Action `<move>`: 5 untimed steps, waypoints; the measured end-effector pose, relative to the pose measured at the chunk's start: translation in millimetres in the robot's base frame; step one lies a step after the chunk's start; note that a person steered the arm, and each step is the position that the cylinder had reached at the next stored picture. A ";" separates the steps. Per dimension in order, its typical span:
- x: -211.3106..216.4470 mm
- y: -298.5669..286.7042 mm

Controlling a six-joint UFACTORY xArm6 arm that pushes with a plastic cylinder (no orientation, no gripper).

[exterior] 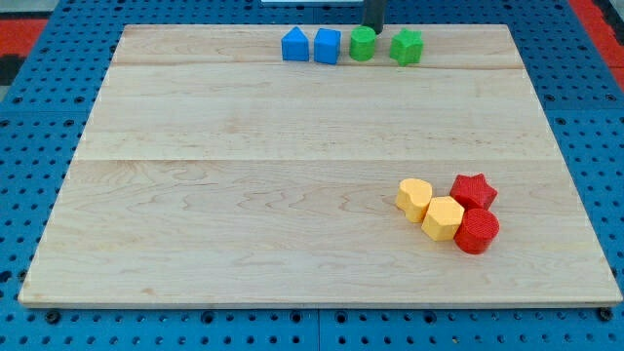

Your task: Push the green circle close to the right to the blue cube

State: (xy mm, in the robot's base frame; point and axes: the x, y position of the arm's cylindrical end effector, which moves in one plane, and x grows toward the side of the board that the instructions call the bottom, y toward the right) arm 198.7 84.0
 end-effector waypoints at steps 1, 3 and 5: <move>3.5 -0.7; 4.0 -6.8; 4.1 -6.1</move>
